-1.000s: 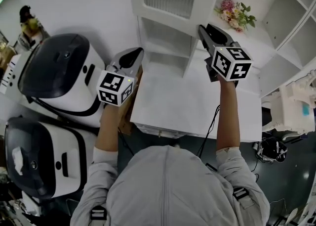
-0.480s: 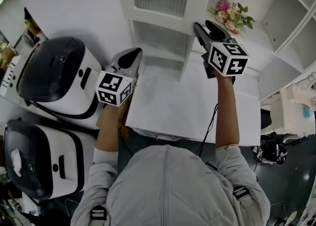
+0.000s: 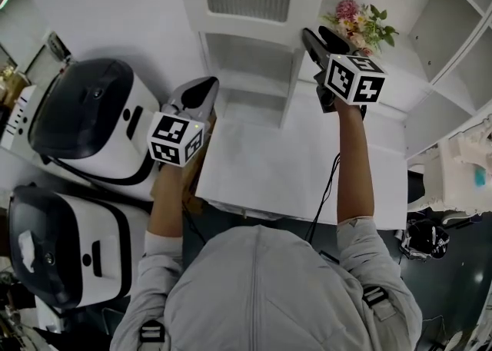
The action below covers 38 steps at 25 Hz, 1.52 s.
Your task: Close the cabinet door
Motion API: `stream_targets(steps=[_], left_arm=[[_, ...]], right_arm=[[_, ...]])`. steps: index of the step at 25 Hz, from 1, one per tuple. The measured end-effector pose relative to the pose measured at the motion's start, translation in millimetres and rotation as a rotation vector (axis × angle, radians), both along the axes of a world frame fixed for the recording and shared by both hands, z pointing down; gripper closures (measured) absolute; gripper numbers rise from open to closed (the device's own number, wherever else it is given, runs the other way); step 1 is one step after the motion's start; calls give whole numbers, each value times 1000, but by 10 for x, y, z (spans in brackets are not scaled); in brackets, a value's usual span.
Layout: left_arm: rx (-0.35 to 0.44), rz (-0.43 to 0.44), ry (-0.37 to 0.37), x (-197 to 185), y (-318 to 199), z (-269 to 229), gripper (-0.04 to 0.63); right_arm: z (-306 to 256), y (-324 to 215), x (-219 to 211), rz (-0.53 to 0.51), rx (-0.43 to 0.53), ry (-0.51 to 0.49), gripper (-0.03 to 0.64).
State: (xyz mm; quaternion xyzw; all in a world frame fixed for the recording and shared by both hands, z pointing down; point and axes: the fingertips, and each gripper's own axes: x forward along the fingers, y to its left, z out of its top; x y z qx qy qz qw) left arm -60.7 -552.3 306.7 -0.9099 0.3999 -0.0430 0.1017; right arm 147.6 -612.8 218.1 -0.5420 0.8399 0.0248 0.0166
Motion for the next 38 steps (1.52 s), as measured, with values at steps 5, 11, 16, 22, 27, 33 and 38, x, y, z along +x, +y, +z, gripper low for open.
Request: stream_targets(steps=[5,11,16,22,27,33,38], left_arm=[[2,-3,-7,51,-3,-4,578],[2,-18,-10,22,-13,-3,578],[1,-23,-25,24,7,28,578],[8,-1,-19,-61,91,-23,578],[28,55,-27,-146,208,-80,578],[37,114,-11,-320,376,-102,578],[48,148,13,-475,521,-152,578]], right_arm=[[-8,-128,47,-10,-12,-11,442],[-15,-237,88,18,-14,10,440],[-14,-278,108,11,-28,5,437],[-19,-234,114,75,-31,23,433],[6,19,165,143,-30,9,469],[148,621,215,261,-35,17,548],[257,1177,151,350,-38,59,615]])
